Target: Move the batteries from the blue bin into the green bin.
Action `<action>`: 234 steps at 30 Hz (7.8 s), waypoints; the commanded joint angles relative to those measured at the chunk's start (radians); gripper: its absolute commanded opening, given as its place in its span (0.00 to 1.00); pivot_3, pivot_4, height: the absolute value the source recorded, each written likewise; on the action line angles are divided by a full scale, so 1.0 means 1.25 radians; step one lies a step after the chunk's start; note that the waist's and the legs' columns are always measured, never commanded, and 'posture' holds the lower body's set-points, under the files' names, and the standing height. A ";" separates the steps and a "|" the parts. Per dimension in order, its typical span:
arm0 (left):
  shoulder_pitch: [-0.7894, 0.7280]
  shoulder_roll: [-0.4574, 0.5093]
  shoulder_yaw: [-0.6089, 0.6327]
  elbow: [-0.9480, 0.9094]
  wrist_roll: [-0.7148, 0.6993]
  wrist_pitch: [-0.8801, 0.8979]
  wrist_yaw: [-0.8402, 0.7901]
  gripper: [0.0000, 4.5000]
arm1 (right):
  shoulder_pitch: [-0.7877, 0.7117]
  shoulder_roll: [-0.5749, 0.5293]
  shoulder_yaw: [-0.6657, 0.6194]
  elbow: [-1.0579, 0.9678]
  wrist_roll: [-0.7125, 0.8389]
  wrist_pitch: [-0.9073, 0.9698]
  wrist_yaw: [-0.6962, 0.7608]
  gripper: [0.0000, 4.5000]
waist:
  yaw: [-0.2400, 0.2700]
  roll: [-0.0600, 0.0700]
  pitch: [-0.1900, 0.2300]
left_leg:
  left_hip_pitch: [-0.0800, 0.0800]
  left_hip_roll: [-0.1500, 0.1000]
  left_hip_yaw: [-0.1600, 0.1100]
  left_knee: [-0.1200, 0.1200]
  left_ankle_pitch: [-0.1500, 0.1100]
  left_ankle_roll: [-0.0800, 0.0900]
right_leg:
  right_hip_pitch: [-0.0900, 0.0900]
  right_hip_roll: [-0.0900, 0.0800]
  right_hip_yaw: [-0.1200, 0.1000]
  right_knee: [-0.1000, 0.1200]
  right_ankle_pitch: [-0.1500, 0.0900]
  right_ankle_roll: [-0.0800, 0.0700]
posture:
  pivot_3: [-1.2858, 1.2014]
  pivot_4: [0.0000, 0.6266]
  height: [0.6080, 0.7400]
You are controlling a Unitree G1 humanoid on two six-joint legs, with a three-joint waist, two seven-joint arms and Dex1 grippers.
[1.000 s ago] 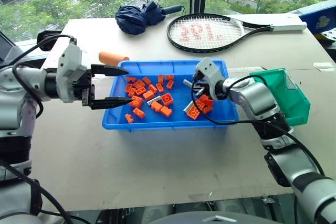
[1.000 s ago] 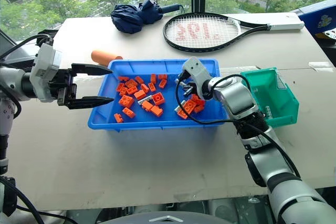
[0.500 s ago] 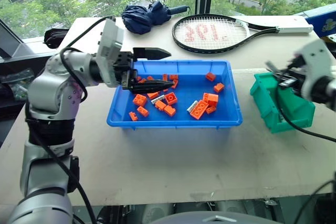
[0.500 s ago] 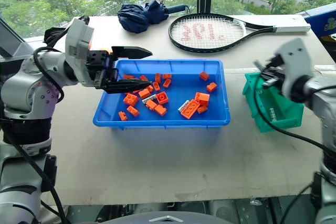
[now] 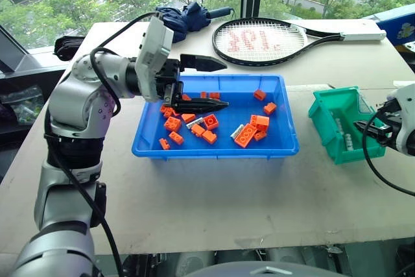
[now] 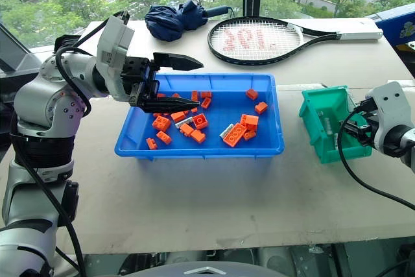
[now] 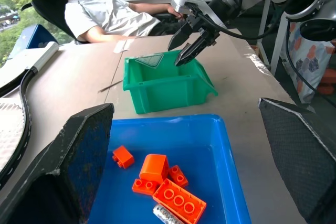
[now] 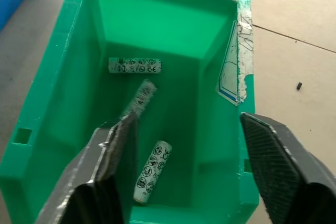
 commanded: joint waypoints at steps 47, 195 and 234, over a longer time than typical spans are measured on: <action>0.329 0.250 0.161 -0.091 0.054 -0.062 -0.026 1.00 | -0.607 0.331 0.880 0.610 -0.325 -0.553 0.432 0.92 | -0.005 0.001 0.001 | 0.000 0.000 -0.002 0.000 0.001 -0.003 | -0.001 -0.001 -0.002 0.000 0.000 0.000 | 0.52 0.24 1.00; 0.328 0.266 0.220 0.052 0.055 -0.102 -0.035 1.00 | -0.681 0.597 0.570 0.453 -0.214 -0.272 0.224 0.01 | -0.037 0.000 0.001 | -0.001 -0.002 -0.006 -0.010 0.004 -0.008 | -0.006 -0.007 -0.003 0.001 0.000 -0.001 | 0.52 0.24 1.00; 0.281 0.075 0.113 -0.155 0.003 -0.014 0.051 1.00 | 0.027 0.166 -0.122 -0.097 0.149 -0.196 0.197 0.99 | -0.001 0.000 0.001 | -0.001 0.001 -0.004 -0.002 0.001 -0.001 | 0.000 -0.001 0.000 -0.001 0.000 0.000 | 0.52 0.24 1.00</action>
